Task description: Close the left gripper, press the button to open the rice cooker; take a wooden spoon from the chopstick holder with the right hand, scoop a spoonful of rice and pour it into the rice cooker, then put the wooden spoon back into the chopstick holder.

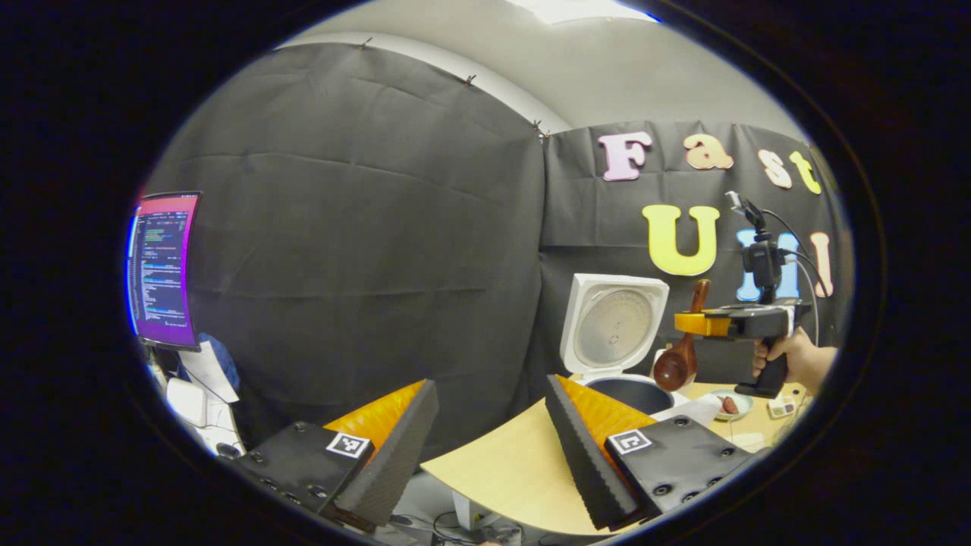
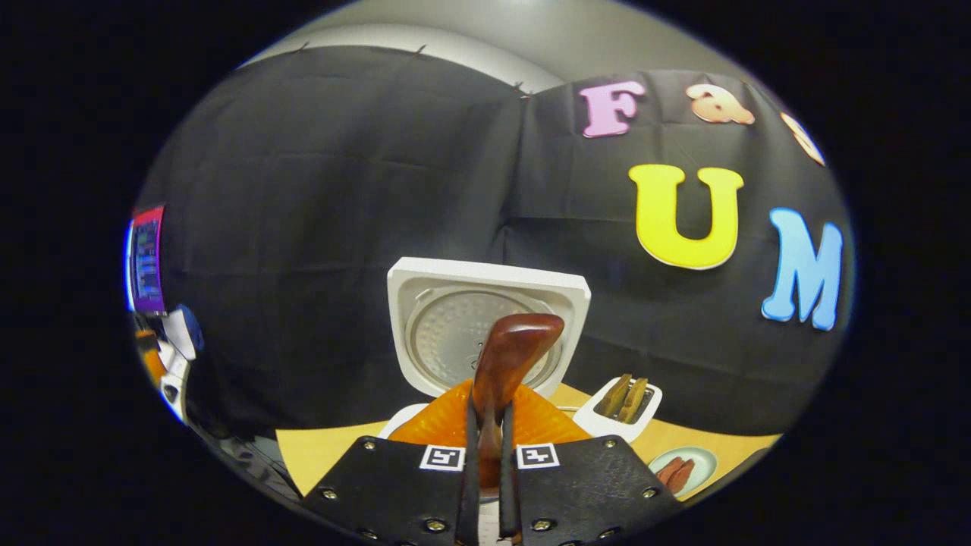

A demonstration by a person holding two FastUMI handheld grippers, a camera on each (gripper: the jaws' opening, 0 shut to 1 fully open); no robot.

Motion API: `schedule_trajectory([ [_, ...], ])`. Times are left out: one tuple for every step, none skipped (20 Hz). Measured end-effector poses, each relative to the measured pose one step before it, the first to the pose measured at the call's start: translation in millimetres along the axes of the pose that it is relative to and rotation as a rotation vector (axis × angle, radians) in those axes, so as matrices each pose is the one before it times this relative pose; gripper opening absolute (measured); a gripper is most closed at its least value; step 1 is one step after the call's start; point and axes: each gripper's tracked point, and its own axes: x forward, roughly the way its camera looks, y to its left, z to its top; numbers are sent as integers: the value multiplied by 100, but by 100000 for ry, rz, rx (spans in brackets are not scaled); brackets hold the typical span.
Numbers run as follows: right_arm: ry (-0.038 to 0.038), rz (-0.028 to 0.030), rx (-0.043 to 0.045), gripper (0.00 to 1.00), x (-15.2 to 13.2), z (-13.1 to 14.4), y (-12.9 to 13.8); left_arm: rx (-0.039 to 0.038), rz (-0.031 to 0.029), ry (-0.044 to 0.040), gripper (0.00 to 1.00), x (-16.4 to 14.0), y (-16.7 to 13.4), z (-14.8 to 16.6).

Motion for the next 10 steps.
schedule_trajectory([
  [-932,-578,3910,11,-789,534,-790,195,-1186,-743,100,201,-546,138],
  [-1056,-959,3464,11,-910,662,-873,230,-1150,-733,100,95,-598,444],
  [-848,-736,3213,11,-1053,626,-757,201,-1206,-835,100,245,-665,473],
  [-609,-728,2747,11,-840,491,-790,236,-1252,-803,100,60,-600,425],
  [-834,-873,2451,11,-515,374,-896,317,-1136,-696,98,-3,-581,338],
  [-457,-1219,1846,11,-754,414,-968,254,-1209,-719,98,124,-668,432],
  [-749,-1563,1370,11,-932,507,-945,136,-1116,-763,100,3,-710,415],
  [-927,-1670,617,11,-1062,581,-1049,11,-1260,-781,100,72,-703,375],
  [-577,-2049,197,11,-1266,463,-1258,69,-1000,-828,100,-17,-667,402],
  [-677,-2129,257,11,-1162,334,-1431,-25,-1059,-685,100,272,-741,288],
])
